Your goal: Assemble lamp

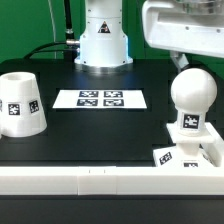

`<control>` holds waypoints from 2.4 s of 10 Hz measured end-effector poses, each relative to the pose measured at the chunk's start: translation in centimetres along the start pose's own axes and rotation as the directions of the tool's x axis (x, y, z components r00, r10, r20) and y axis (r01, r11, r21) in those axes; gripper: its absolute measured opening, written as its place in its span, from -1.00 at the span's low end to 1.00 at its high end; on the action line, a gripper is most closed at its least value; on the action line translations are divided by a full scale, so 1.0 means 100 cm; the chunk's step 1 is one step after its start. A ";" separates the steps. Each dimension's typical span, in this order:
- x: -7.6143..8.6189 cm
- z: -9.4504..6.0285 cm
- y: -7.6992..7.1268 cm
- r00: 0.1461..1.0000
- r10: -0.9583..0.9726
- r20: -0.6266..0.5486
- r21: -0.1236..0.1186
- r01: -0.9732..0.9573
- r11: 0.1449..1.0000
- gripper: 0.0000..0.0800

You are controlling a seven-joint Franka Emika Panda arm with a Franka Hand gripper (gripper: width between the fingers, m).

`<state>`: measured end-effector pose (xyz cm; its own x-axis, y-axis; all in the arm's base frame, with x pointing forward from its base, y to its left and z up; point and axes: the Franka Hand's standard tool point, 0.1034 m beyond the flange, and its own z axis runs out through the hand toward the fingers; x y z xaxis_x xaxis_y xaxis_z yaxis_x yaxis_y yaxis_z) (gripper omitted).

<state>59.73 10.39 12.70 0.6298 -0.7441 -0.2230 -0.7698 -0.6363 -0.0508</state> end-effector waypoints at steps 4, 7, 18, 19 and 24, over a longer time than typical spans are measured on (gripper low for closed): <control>-0.003 0.004 -0.003 1.000 -0.010 0.002 -0.003 0.010 1.000 0.75; -0.002 0.003 0.002 0.998 -0.069 0.002 -0.007 0.069 0.998 0.75; 0.056 -0.014 0.153 0.831 -0.556 -0.001 -0.024 0.556 0.831 0.75; 0.060 -0.017 0.172 0.814 -0.582 0.003 -0.024 0.581 0.813 0.75; 0.082 -0.024 0.204 0.805 -0.593 -0.004 -0.028 0.593 0.805 0.75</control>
Offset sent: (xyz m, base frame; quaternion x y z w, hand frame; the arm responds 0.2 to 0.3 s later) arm 0.0000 0.0000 0.0000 0.0000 0.0000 0.0000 1.0000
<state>49.48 -9.20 12.19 0.9641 -0.2223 -0.1451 -0.2431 -0.9589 -0.1463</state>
